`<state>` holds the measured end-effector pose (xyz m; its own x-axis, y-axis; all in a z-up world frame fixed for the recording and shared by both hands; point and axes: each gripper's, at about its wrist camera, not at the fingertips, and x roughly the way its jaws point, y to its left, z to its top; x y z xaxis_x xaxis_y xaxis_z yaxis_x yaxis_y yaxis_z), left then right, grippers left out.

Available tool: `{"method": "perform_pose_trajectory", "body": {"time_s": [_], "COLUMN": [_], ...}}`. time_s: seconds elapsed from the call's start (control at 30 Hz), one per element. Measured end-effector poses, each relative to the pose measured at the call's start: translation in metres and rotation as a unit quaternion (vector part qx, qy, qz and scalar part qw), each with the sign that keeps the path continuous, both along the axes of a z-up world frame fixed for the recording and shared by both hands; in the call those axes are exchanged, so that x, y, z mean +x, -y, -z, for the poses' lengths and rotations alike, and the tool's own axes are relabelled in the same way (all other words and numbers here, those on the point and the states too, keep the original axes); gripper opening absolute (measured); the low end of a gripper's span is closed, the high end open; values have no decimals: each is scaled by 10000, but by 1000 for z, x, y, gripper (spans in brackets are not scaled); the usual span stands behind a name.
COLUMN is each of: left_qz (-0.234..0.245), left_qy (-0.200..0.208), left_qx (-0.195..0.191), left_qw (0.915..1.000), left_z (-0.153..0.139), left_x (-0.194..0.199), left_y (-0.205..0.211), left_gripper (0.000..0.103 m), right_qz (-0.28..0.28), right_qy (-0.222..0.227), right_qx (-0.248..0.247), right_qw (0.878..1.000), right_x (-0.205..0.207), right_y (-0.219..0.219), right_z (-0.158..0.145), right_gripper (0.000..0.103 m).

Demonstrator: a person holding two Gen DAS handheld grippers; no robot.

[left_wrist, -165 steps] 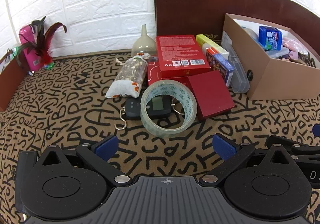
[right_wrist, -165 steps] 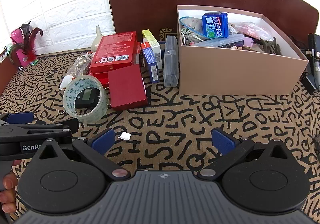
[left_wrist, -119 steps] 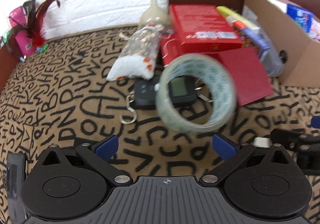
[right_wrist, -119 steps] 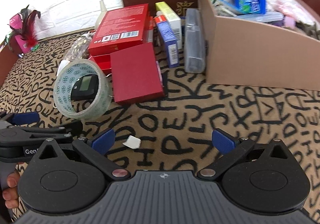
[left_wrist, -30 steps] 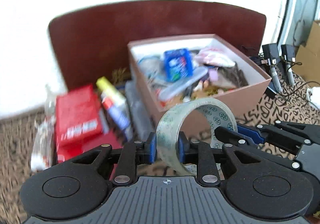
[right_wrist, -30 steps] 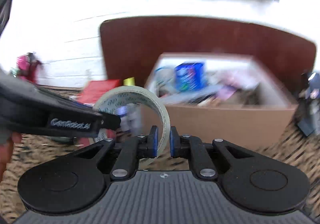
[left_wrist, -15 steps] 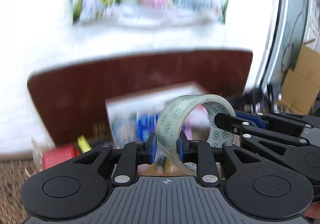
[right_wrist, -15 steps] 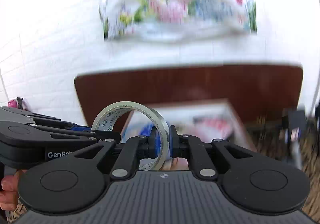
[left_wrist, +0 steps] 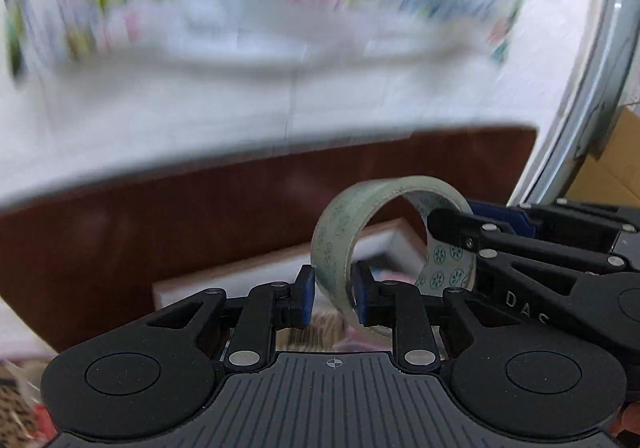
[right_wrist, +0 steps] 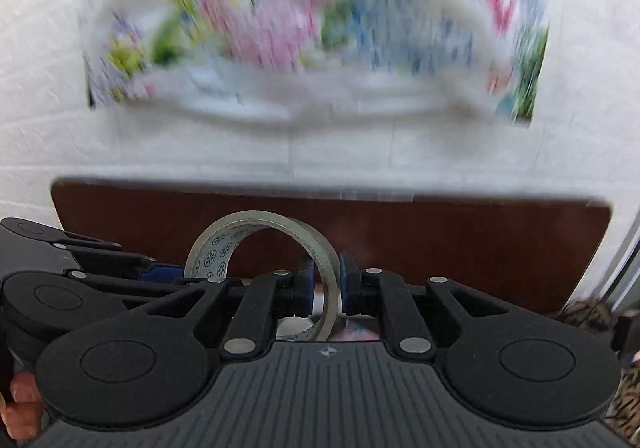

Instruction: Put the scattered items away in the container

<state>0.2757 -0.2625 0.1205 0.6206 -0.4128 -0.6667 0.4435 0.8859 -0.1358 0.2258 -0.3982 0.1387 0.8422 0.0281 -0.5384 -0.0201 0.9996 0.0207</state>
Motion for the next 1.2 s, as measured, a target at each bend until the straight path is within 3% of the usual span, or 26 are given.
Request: {"method": "perform_pose_trajectory", "body": {"time_s": [0.13, 0.17, 0.2, 0.27, 0.33, 0.4, 0.6, 0.67, 0.8, 1.0, 1.2], "left_qz": [-53, -34, -48, -348, -369, -296, -366, -413, -480, -436, -189], "left_qy": [-372, -431, -494, -531, -450, -507, -575, -610, -724, -366, 125], "left_qx": [46, 120, 168, 357, 255, 119, 155, 167, -138, -673, -594], "left_qw": [9993, 9990, 9986, 9973, 9980, 9982, 9976, 9971, 9961, 9961, 9980], "left_z": [39, 46, 53, 64, 71, 76, 85, 83, 65, 29, 19], "left_x": [31, 37, 42, 47, 49, 52, 54, 51, 36, -29, -121], "left_y": [4, 5, 5, 3, -4, -9, -10, -12, -31, -77, -120], "left_gripper": [19, 39, 45, 74, 82, 82, 84, 87, 93, 103, 103], "right_qz": [0, -30, -44, 99, 244, 312, 347, 404, 671, 585, -160], "right_qy": [-448, -557, -669, -752, -652, -663, -804, -854, -765, -382, -67], "right_qx": [319, 359, 425, 464, 339, 400, 618, 697, 816, 1311, 1564], "right_qw": [9985, 9978, 9968, 9960, 9970, 9965, 9942, 9931, 9915, 9889, 9875], "right_x": [30, 38, 44, 53, 55, 56, 54, 50, 34, -20, -83], "right_y": [13, 14, 16, 19, 23, 26, 27, 29, 26, 7, -42], "right_z": [43, 51, 60, 72, 80, 88, 105, 106, 90, 53, 47], "right_gripper": [16, 17, 22, 31, 45, 54, 55, 61, 83, 97, 100]}}
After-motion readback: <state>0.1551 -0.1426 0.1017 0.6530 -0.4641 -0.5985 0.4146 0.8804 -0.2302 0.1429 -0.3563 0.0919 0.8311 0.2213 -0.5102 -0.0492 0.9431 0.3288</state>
